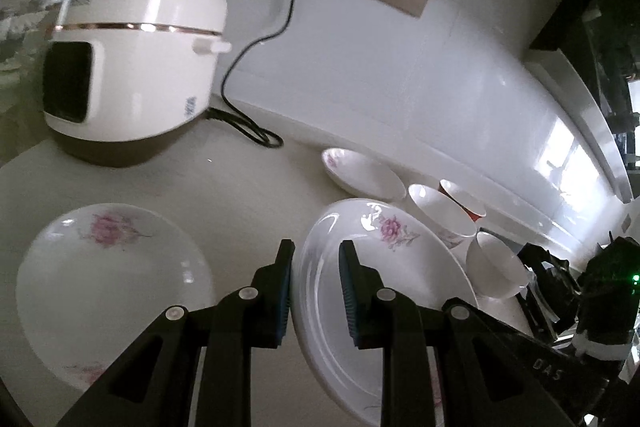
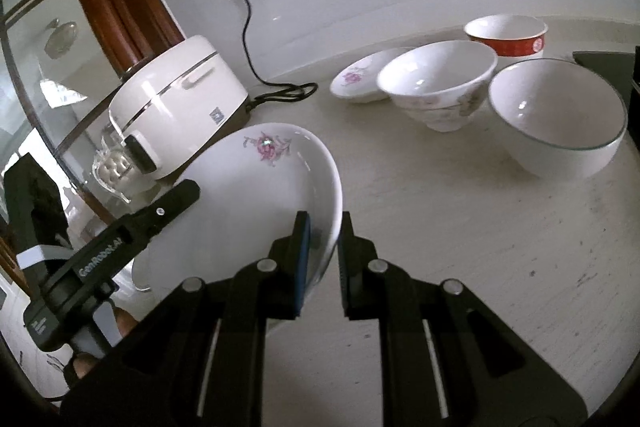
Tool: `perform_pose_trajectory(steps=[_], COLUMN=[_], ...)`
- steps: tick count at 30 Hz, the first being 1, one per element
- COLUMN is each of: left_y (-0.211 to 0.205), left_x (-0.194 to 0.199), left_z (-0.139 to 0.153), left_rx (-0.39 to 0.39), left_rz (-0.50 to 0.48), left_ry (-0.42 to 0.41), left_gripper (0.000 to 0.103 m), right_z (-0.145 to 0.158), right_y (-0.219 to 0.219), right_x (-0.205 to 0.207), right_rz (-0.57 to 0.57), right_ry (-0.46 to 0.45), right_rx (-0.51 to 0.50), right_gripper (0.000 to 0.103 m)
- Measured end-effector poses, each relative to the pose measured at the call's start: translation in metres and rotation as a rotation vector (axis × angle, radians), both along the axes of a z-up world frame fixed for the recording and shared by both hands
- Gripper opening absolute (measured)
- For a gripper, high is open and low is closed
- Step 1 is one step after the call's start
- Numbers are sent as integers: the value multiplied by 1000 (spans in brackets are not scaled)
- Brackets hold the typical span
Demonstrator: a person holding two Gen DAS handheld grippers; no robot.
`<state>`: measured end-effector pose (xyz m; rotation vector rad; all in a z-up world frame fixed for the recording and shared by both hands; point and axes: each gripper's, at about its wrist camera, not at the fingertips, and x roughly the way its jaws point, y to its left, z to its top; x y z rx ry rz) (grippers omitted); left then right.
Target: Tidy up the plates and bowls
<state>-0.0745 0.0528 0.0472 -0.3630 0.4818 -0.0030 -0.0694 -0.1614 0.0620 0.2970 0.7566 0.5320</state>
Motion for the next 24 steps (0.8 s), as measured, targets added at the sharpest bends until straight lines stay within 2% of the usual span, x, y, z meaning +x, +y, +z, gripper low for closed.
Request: perform_pose_trajectory(steps=[5,13,20,24], left_y=[25,66,95,108], left_x=[-13,-42,-40,-42], left_z=[-6,-1,-8,-9], left_rx=[-42,-89,-174,-186], left_rz=[34,124,142,153], left_ry=[5,-97,-89,-94], left_gripper=[23,23,24,24], right_z=[2,4,4,4], right_y=[21,65,92,104], right_x=[-7,-18,-14,-14], right_rz=[24,97,114,127], right_ry=[-18,-40,-36,-32], right_rx=[18,39,53,50], right_gripper=[16,16,16,16])
